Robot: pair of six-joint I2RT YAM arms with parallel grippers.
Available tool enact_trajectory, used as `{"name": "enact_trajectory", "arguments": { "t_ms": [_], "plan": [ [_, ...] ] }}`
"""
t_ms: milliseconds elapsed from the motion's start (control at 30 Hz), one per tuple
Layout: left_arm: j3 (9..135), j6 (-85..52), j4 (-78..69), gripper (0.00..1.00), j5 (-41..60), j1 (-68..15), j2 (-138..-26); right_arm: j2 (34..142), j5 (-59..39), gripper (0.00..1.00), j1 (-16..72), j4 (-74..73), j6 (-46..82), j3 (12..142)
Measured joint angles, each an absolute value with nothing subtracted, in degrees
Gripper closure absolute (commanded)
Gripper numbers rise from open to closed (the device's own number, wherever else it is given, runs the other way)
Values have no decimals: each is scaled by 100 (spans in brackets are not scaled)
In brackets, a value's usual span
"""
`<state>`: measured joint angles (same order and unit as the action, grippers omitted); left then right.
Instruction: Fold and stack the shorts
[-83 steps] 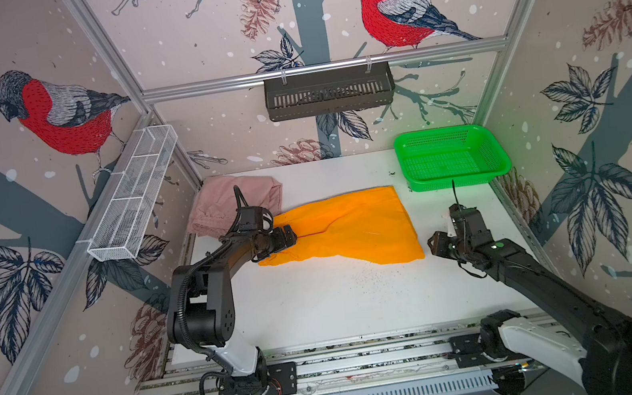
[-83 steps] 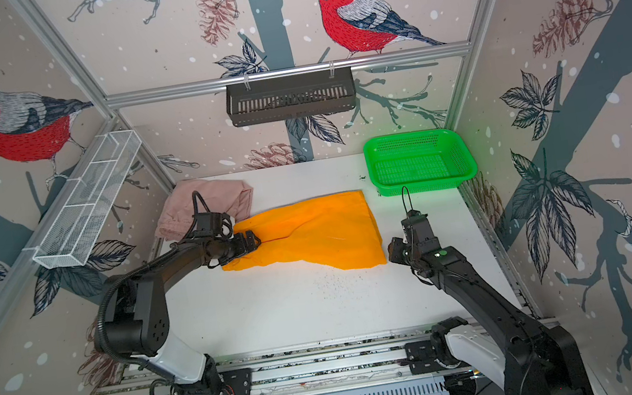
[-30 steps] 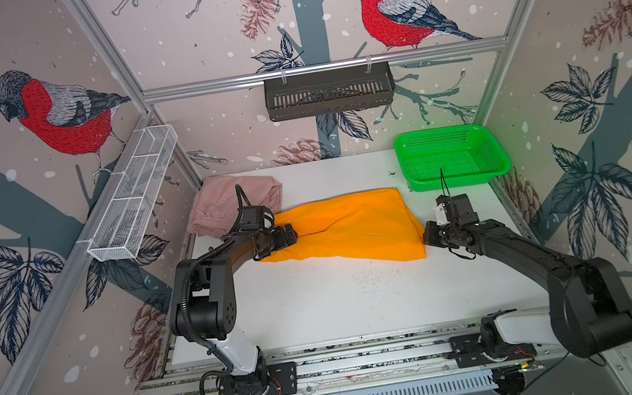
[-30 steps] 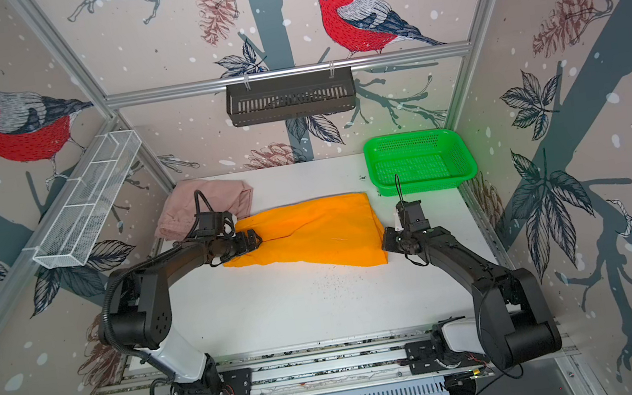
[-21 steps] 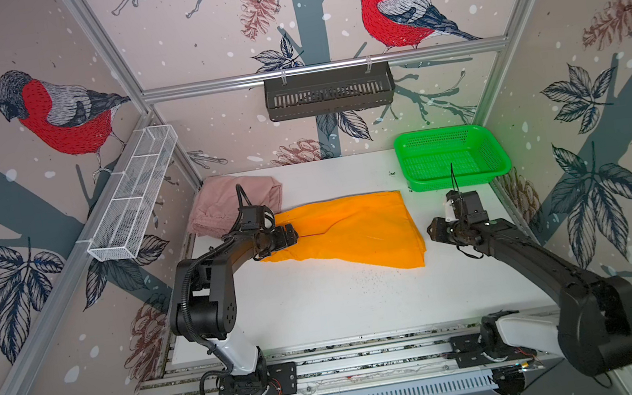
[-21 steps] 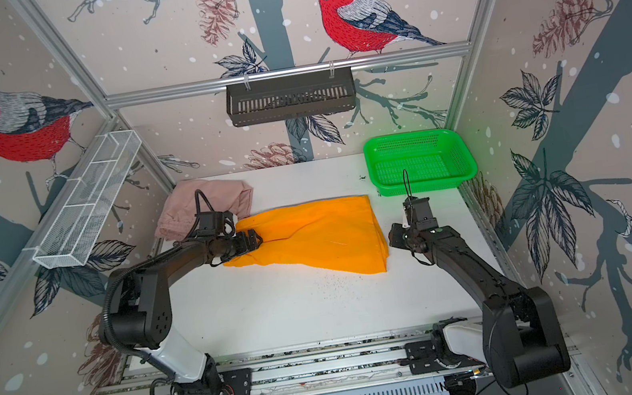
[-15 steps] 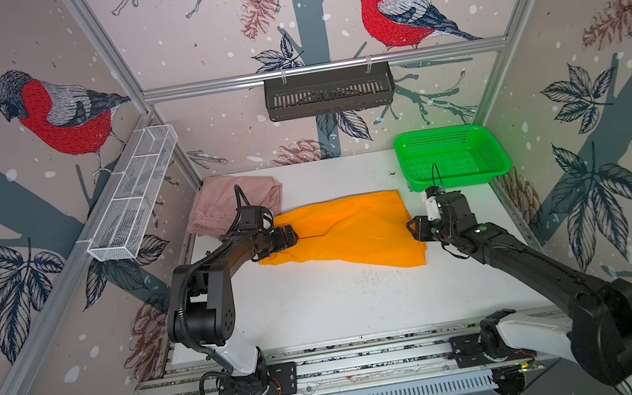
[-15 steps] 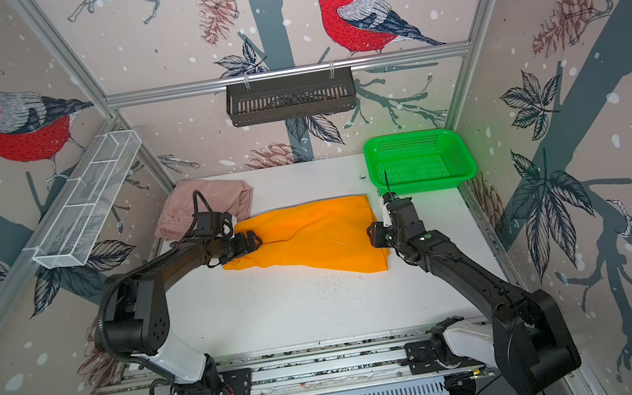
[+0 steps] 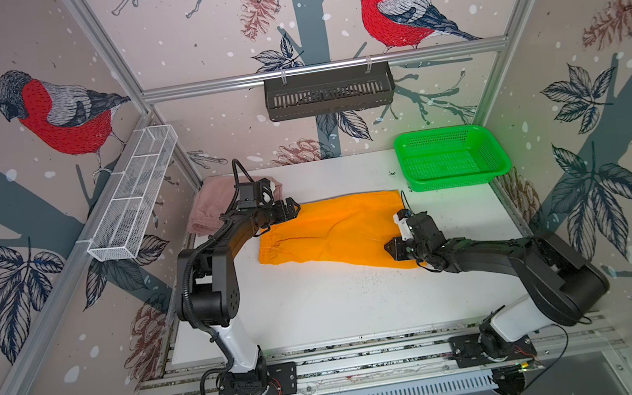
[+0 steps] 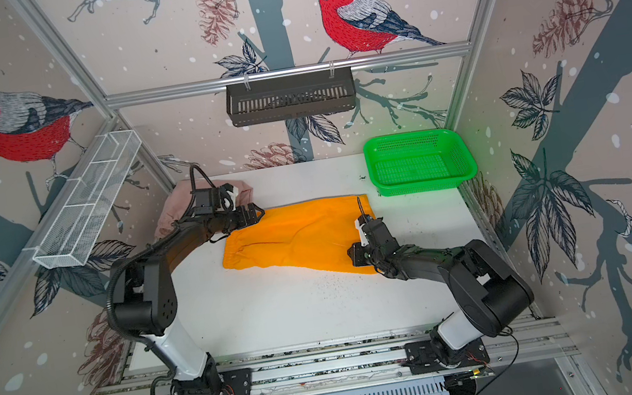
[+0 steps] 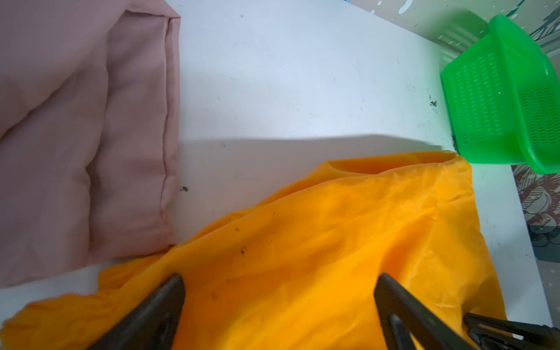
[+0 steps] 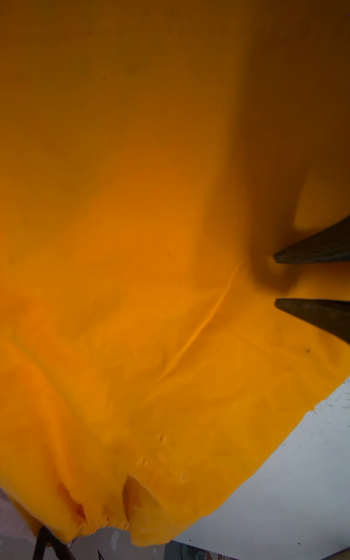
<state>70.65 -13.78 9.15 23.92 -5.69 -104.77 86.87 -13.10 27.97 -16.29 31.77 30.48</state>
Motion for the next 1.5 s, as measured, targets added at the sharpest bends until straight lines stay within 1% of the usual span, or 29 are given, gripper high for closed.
{"name": "enact_trajectory", "arguments": {
  "t_ms": [300,400,500,567,633,667,733,800,833,900,967,1000,1133,1267,1333,1367,1433,1500],
  "plan": [
    [7129,-1162,403,2,2510,-574,-11284,8825,-1614,74,2080,-2112,3433,2738],
    [6834,-1157,145,2,2630,-591,-11343,8639,-1651,73,1918,-2010,3452,2622],
    [6508,-1216,-340,2,2679,-648,-11279,8241,-1627,72,1695,-1586,3468,2502],
    [6267,-1286,-567,2,2668,-788,-11163,7918,-1603,65,1553,-1271,3465,2488],
    [6001,-1387,-561,2,2668,-1028,-10925,7535,-1555,55,1404,-943,3380,2569],
    [5913,-1448,-491,2,2657,-1125,-10814,7408,-1511,53,1356,-829,3273,2637],
    [5802,-1579,-145,2,2580,-1284,-10506,7216,-1439,44,1302,-578,3002,2886],
    [5828,-1675,266,2,2333,-1282,-10112,7087,-1367,38,1396,-318,2674,3225],
    [5920,-1704,493,2,2084,-1260,-9863,7063,-1339,35,1535,-235,2491,3448],
    [6154,-1758,794,2,1747,-1201,-9380,7059,-1184,33,2021,-119,2058,3909],
    [6414,-1761,1020,2,1507,-1118,-8941,7161,-996,31,2696,16,1564,4399],
    [6556,-1765,1179,2,1435,-1057,-8733,7286,-895,28,3061,43,1299,4646],
    [6862,-1791,1844,2,1103,-722,-8060,7937,-355,23,4510,279,353,5468],
    [6681,-1852,2399,2,902,-504,-7391,8678,150,18,5819,436,-489,6071],
    [6486,-1881,2569,2,888,-344,-7017,9183,445,12,6396,493,-928,6405],
    [6401,-1918,2609,2,893,-228,-6886,9373,541,9,6552,543,-1066,6532],
    [6141,-1959,2587,2,945,137,-6641,9876,862,7,6845,639,-1376,6853],
    [5793,-2075,2467,2,1214,495,-6475,10309,1144,5,7048,746,-1581,7142]
  ]
}}
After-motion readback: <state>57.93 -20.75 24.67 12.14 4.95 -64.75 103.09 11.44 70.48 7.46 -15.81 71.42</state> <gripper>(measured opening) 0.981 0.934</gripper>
